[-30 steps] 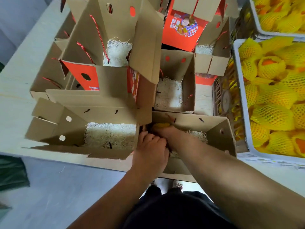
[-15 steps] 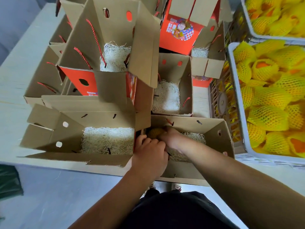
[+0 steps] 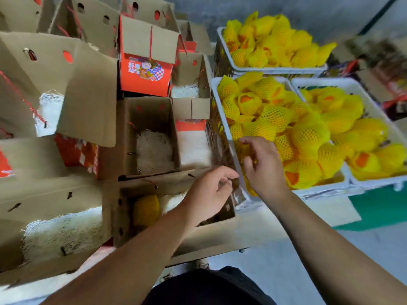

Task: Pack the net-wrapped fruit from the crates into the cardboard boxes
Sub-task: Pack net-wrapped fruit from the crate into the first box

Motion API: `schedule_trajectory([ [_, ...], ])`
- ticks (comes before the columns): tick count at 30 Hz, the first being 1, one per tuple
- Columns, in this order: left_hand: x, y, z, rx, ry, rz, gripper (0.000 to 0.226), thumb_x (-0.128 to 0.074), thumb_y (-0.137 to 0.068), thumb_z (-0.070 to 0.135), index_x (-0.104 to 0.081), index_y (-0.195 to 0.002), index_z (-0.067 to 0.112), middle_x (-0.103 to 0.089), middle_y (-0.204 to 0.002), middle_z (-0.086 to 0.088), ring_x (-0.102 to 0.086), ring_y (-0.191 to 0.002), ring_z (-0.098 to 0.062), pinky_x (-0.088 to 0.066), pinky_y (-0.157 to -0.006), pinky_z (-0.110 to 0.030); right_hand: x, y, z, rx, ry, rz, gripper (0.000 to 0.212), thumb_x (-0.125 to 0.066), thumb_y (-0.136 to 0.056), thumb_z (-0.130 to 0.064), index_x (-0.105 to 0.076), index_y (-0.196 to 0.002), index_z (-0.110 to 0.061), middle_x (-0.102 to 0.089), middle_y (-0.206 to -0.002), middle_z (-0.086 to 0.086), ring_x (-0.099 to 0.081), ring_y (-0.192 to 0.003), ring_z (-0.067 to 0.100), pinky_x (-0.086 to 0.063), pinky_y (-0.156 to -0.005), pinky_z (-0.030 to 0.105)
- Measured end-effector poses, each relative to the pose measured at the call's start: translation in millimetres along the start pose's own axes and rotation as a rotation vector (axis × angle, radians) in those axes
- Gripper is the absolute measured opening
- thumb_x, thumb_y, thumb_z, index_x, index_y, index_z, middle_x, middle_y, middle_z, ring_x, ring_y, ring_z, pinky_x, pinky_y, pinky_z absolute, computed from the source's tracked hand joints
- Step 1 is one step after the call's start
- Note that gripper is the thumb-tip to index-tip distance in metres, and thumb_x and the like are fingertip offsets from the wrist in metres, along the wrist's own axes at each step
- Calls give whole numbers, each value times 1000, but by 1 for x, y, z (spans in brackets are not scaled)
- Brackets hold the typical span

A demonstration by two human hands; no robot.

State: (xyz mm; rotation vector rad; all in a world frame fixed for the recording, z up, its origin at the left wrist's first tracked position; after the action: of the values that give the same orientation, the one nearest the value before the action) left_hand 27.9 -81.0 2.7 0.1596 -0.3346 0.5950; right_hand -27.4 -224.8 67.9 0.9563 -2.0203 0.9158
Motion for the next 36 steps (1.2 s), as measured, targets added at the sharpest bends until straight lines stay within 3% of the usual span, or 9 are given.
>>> schedule_trajectory([
  [3,-25,-31,16,0,87,-32,28,-51,-100,13,-66,-119,29,-70,-115,11,-66,-108,-7,-51,-94,-23,-1,-13,44,-140,416,-340,78,-68,-84,-23,-35,-154,-25,-29,-159,11,-37,-138,38,-36,-109,48],
  [6,-39,-56,26,60,175,16,32,-52,-99,5,-62,-123,22,-64,-125,3,-60,-118,-14,-48,-103,-31,-11,-16,55,-134,555,-520,72,-69,-89,-32,-26,-147,-34,-7,-159,9,-31,-137,40,-38,-107,51],
  [13,-26,-61,17,237,289,205,44,-61,-97,24,-51,-139,28,-52,-137,6,-54,-118,-10,-44,-86,-21,14,-4,47,-50,448,-257,77,-77,-76,-30,-39,-140,-12,-40,-144,14,-43,-117,41,-40,-97,49],
  [17,-24,-52,37,188,650,106,61,-62,-90,48,-50,-146,27,-54,-148,3,-52,-136,-13,-42,-114,-37,32,3,26,-179,-221,9,71,-83,-79,-28,-46,-139,-15,-59,-127,8,-57,-116,27,-47,-96,41],
  [22,19,-22,34,117,740,224,49,-61,-101,44,-47,-147,37,-62,-140,9,-63,-127,-13,-55,-103,-44,-3,4,-27,-295,-826,-216,50,-73,-91,-16,-51,-136,-23,-73,-105,-13,-71,-96,6,-55,-76,21],
  [25,51,15,10,146,681,289,57,-60,-94,58,-46,-147,42,-64,-137,7,-65,-123,-16,-59,-92,-36,-36,8,-54,-376,-932,-362,47,-75,-85,-41,-59,-128,-30,-73,-111,-6,-71,-104,17,-60,-85,35],
  [27,66,39,-12,180,656,324,66,-64,-88,61,-46,-149,42,-60,-141,3,-64,-124,-21,-58,-95,-40,-63,15,-69,-445,-921,-476,57,-74,-77,-53,-59,-129,-35,-70,-117,2,-68,-110,24,-56,-97,47],
  [31,89,81,-47,270,641,298,70,-62,-82,75,-47,-146,51,-51,-149,4,-58,-132,-18,-54,-104,-43,-102,32,-86,-452,-820,-609,55,-77,-85,-46,-57,-134,-31,-70,-113,-4,-68,-106,16,-58,-93,35],
  [36,103,99,-84,590,512,311,72,-16,-92,77,-53,-143,43,-59,-142,4,-60,-127,-16,-50,-108,-40,-144,61,-88,-531,-595,-732,55,-83,-81,-39,-52,-126,-36,-63,-112,-8,-63,-100,12,-59,-86,34],
])
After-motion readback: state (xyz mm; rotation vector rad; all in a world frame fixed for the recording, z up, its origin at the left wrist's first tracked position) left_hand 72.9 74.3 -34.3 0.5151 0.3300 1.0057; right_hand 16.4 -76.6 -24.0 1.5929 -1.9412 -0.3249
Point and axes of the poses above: each hand's wrist, its own y-axis away from the middle knuckle, its own x-axis out of the back of the hand, z = x × y, the point moved 5 cm from there along -y, towards the middle knuckle
